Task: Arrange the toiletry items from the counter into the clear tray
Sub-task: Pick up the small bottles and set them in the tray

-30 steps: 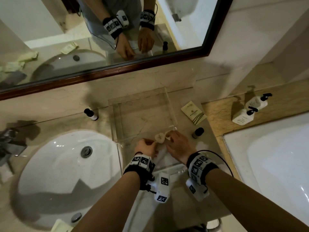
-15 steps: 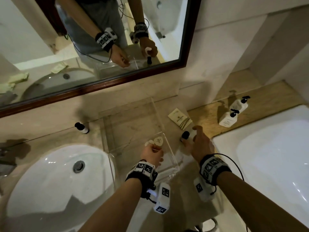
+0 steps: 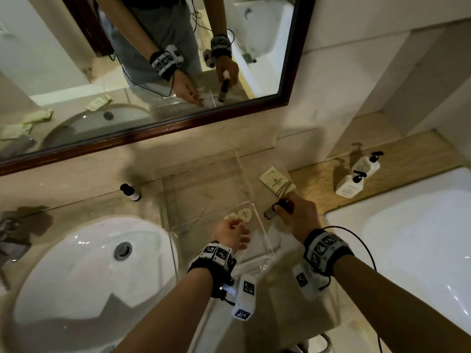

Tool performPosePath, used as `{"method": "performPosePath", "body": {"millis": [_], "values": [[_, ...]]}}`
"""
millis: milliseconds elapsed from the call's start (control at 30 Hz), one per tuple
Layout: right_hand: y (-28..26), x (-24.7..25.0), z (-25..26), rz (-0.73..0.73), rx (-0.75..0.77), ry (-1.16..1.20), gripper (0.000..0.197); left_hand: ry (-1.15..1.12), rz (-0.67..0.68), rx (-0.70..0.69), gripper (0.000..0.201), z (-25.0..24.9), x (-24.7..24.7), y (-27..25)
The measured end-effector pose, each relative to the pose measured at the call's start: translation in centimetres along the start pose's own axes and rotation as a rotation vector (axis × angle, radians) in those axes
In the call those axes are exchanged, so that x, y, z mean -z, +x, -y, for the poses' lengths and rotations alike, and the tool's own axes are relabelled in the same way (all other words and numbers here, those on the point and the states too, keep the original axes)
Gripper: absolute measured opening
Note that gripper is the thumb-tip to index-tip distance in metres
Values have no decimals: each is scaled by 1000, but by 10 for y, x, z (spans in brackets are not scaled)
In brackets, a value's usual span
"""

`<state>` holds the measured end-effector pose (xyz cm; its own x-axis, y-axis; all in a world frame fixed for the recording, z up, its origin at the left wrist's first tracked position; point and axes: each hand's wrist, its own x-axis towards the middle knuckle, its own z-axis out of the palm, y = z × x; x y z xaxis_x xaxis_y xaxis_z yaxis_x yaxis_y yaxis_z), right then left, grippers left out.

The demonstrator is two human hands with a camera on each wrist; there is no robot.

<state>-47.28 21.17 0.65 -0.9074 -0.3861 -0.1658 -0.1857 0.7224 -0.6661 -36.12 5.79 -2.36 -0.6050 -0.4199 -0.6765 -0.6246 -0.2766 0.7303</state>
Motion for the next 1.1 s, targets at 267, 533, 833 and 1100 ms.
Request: {"method": "performPosePath", "body": {"millis": [267,533,833,1100], "values": [[-13,-24,23,136,93,231,14,-163,78,-4,19,-2,5,-11],[-12,-44,9,219,31,269,18,-179,12,-2,25,10,28,-8],[-3,-20,12,152,61,232,17,94,35,-96,24,2,15,-5],[1,29,16,101,194,83,22,778,21,-485,29,-45,-39,-5]]}}
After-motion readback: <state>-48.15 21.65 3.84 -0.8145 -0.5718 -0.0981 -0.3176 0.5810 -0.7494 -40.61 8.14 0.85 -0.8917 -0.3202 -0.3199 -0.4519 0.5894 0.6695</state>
